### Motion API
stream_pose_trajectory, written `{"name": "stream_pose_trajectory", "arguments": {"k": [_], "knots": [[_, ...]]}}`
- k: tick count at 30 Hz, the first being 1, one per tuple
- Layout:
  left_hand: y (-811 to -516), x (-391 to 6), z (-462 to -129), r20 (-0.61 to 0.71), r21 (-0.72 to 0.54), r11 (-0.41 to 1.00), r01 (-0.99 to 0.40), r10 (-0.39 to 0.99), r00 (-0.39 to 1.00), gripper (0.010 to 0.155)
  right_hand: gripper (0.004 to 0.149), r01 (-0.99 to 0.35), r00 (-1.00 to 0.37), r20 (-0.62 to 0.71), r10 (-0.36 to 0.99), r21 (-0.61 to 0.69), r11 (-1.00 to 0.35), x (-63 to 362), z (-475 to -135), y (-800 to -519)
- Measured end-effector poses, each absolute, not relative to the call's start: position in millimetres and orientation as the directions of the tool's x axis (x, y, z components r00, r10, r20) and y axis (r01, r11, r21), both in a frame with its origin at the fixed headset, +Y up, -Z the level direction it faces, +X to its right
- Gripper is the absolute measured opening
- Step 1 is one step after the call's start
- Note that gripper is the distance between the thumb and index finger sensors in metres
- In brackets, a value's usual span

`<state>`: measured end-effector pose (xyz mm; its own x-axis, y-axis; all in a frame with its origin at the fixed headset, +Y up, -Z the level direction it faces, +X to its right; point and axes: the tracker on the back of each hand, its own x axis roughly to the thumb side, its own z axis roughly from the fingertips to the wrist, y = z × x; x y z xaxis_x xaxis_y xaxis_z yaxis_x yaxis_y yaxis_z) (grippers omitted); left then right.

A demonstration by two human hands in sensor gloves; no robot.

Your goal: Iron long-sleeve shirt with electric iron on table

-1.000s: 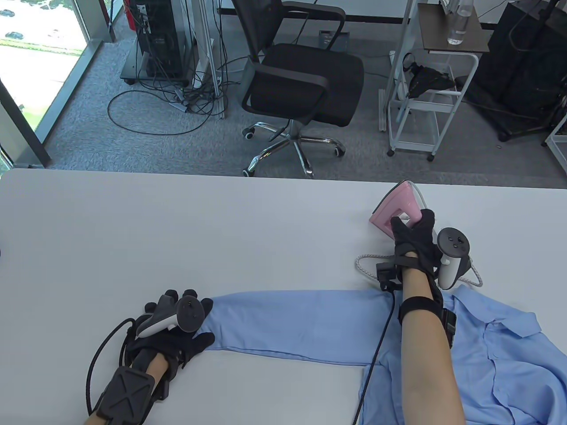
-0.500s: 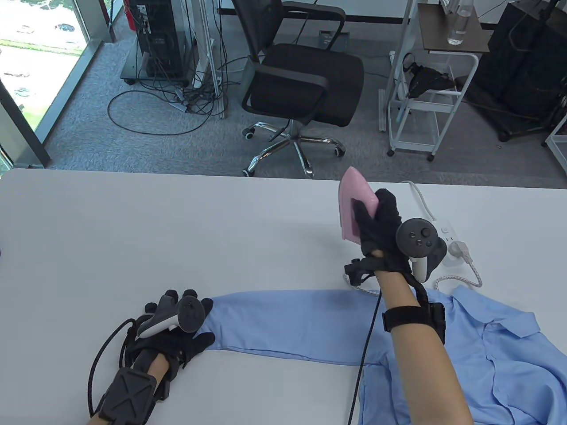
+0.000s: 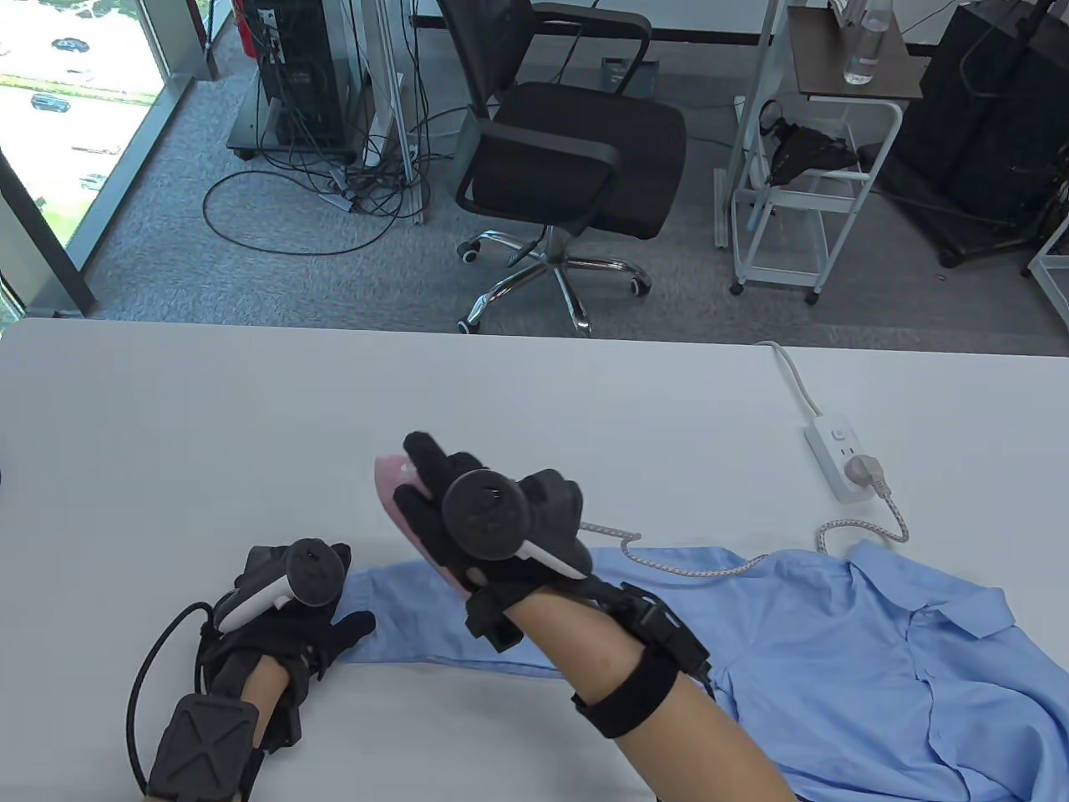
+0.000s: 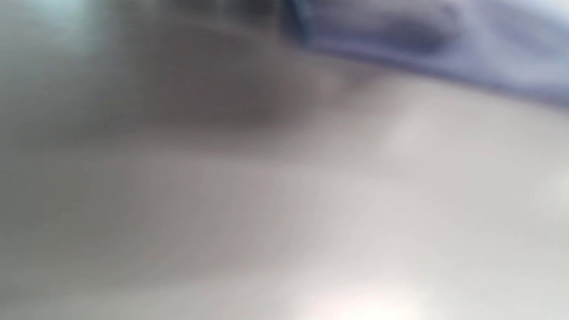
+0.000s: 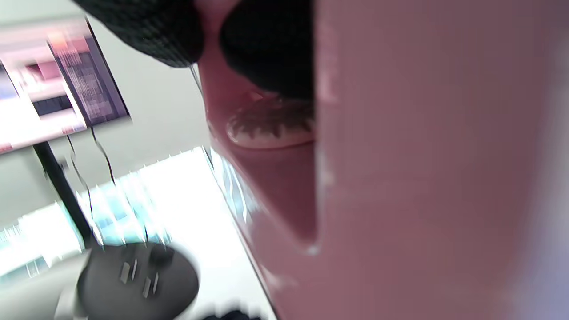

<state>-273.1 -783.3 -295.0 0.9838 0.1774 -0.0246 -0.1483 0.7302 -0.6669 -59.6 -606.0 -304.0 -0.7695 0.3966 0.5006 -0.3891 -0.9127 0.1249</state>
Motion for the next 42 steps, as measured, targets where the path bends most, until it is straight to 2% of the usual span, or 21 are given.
{"name": "stream_pose_trajectory", "arguments": {"k": [2,4,10,11,12,13,15,18,23,29,33,42], "knots": [[-789,-276,-295,-0.037,-0.712,0.687,-0.147,0.173,0.984,0.096,0.059,-0.327,-0.789,0.480,0.384,0.201,-0.923,-78,-300,-633],[-789,-276,-295,-0.052,-0.687,0.704,-0.180,0.201,0.978,0.096,0.059,-0.271,-0.819,0.452,0.354,0.240,-0.932,-93,-297,-657],[-790,-273,-295,-0.040,-0.698,0.701,-0.149,0.169,0.985,0.096,0.059,-0.079,-0.889,0.421,0.178,0.242,-0.967,-117,-299,-710],[-790,-273,-295,-0.041,-0.697,0.701,-0.150,0.170,0.985,0.096,0.060,-0.073,-0.905,0.396,0.155,0.213,-0.974,-114,-299,-708],[-790,-273,-296,-0.038,-0.697,0.701,-0.149,0.171,0.985,0.096,0.059,-0.132,-0.887,0.411,0.209,0.207,-0.969,-114,-301,-711],[-789,-272,-296,-0.037,-0.699,0.701,-0.141,0.163,0.986,0.096,0.059,-0.126,-0.892,0.399,0.213,0.233,-0.964,-114,-299,-712],[-786,-266,-295,-0.013,-0.683,0.721,-0.115,0.145,0.989,0.094,0.059,-0.098,-0.892,0.419,0.170,0.188,-0.977,-115,-297,-712],[-787,-249,-294,0.034,-0.610,0.769,-0.191,0.266,0.963,0.089,0.059,-0.059,-0.900,0.412,0.140,0.203,-0.977,-118,-297,-713],[-796,-249,-292,0.003,-0.620,0.736,-0.272,0.349,0.937,0.084,0.060,-0.066,-0.914,0.382,0.138,0.196,-0.978,-116,-297,-715],[-802,-248,-293,-0.052,-0.666,0.694,-0.273,0.322,0.945,0.084,0.061,-0.038,-0.937,0.336,0.090,0.157,-0.987,-114,-295,-715],[-802,-245,-294,-0.006,-0.703,0.691,-0.169,0.232,0.973,0.087,0.060,-0.039,-0.947,0.311,0.087,0.157,-0.987,-106,-297,-715],[-802,-244,-293,-0.013,-0.700,0.693,-0.174,0.231,0.973,0.088,0.061,-0.031,-0.966,0.248,0.070,0.161,-0.986,-76,-307,-715]]}}
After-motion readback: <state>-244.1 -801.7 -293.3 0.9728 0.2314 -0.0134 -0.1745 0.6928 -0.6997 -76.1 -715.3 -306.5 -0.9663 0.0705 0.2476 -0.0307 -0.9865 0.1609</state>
